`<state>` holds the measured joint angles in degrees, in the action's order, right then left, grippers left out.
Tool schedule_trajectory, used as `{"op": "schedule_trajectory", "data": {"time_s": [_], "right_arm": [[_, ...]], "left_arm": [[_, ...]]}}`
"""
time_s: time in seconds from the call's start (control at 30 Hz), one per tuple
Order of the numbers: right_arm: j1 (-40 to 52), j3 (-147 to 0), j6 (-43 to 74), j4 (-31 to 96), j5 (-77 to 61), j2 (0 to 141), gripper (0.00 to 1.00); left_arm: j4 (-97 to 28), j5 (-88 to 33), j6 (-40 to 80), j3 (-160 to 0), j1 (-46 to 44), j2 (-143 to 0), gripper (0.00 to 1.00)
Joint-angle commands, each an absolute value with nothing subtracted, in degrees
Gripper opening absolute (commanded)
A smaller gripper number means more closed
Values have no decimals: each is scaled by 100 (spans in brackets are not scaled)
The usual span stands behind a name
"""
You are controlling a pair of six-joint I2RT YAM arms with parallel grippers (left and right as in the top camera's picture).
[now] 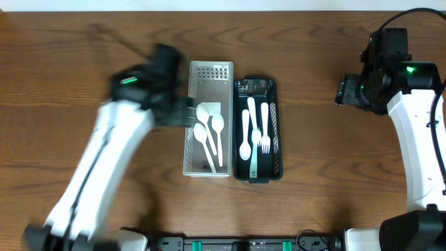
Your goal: Pack container
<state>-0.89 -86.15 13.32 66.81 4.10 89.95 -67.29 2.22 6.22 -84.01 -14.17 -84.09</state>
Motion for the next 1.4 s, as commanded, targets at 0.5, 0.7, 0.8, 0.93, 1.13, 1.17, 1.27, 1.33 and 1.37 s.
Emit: {"op": "schedule_trajectory", "data": {"time_s": [0.5, 0.7, 0.8, 0.93, 1.13, 1.17, 1.27, 1.33, 1.37], "right_arm": [[-121, -8613, 1260, 6685, 449, 9035, 73], [-121, -8613, 1258, 6689, 449, 9035, 73], [-121, -8613, 1258, 6731, 449, 9035, 73], [-121, -8613, 1258, 6772, 451, 9035, 73], [-121, -8613, 1258, 6768, 451, 9035, 73], [-121, -8613, 1258, 6768, 451, 9035, 73], [-121, -8613, 1256, 6768, 451, 9035, 73], [-121, -8613, 1258, 6768, 451, 9035, 73], [-121, -8613, 1258, 6768, 451, 9035, 73]], "left_arm": [[-5481, -711, -668, -6324, 2902, -7876, 98], [-4821, -711, -1037, -6095, 2908, -8995, 98], [-4624, -709, -1313, -6095, 2908, -9445, 98], [-4344, -711, -1444, -6095, 2908, -9885, 98], [-4248, -711, -1518, -6093, 2908, -10307, 98], [-4246, -711, -1518, -6090, 2908, -10357, 98], [-4230, -709, -1518, -6090, 2908, -10422, 98], [-4213, -709, -1518, -6090, 2908, -10438, 100], [-4198, -709, -1520, -6090, 2908, -10438, 99]]}}
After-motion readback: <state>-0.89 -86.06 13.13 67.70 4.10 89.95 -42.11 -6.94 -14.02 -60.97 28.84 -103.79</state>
